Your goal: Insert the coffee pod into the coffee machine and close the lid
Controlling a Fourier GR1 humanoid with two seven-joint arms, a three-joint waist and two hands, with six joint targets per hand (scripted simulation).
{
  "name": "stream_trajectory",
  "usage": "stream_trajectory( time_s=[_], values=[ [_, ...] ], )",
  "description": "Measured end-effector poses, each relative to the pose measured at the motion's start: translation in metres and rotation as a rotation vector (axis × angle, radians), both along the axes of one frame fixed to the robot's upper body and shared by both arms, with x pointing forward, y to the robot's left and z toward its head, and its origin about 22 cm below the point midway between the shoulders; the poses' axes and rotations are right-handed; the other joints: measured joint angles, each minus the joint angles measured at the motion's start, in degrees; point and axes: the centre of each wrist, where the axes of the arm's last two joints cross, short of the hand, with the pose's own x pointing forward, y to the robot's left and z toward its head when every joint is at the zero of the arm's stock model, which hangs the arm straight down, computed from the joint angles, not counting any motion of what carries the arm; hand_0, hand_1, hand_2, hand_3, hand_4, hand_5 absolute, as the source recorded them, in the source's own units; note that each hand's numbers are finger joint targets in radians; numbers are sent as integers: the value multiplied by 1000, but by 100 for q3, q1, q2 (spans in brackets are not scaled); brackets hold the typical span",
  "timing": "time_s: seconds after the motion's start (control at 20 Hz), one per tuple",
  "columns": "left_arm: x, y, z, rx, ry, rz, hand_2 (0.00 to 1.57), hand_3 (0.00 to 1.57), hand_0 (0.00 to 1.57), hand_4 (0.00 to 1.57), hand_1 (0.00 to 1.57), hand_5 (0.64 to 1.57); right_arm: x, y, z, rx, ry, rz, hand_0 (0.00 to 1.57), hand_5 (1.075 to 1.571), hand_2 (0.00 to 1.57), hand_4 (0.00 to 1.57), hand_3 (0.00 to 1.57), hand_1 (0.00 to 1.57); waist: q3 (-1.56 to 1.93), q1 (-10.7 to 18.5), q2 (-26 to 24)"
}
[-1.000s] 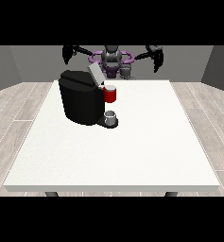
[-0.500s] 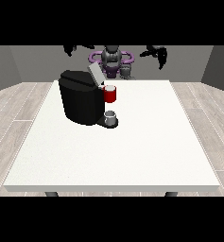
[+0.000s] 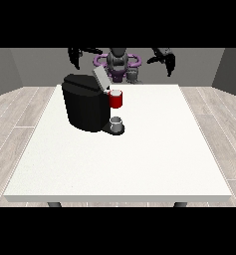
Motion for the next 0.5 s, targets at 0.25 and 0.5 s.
stream_trajectory(
  time_s=[0.25,0.5],
  values=[
    [-7,9,17,1,-41,10,0,0,0,349,0,1571,9,0,1,29,16,11,0,1571,0,0,0,0,1,-10,257],
    [-16,12,33,-9,-76,9,0,0,0,377,0,1571,19,8,3,18,19,27,0,1571,0,0,0,0,1,29,461]
  ],
)
